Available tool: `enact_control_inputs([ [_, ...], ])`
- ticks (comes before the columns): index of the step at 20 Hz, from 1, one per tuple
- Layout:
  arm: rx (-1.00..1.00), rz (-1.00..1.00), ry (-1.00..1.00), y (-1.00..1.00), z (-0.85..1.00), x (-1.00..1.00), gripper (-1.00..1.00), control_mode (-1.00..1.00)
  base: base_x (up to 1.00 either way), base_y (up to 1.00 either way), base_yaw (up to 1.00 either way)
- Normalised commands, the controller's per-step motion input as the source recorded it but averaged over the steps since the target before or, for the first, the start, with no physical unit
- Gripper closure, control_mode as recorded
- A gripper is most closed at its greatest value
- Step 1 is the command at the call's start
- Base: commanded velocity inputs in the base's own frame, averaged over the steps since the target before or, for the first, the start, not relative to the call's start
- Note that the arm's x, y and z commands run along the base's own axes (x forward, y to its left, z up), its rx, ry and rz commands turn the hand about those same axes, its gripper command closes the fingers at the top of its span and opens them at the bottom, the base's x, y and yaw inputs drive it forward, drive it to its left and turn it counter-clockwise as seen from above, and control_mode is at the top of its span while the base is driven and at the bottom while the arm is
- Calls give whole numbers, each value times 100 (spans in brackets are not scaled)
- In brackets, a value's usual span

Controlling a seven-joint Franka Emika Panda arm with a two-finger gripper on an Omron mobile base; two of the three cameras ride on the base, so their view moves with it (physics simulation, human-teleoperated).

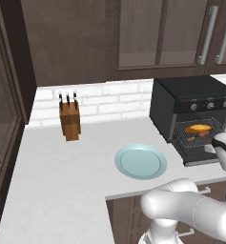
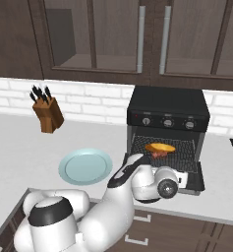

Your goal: Pick up the kebab skewer and baguette bread, and place them inside the toaster oven. Close the toaster oven door and start by setting the timer.

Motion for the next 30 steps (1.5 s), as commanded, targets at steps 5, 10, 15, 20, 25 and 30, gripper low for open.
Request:
enact_control_inputs([
  [5, 0, 0, 0, 0, 3, 0, -100, -100, 0, 0, 0],
  [10, 0, 0, -5, 0, 6, 0, -100, -100, 0, 0, 0],
  [15, 0, 0, -5, 0, 10, 0, -100, -100, 0, 0, 0],
  [20, 0, 0, 0, 0, 0, 0, -100, -100, 0, 0, 0],
  [25, 0, 0, 0, 0, -4, 1, -100, -100, 0, 0, 0],
  [30, 0, 0, 0, 1, 0, 6, -100, -100, 0, 0, 0],
])
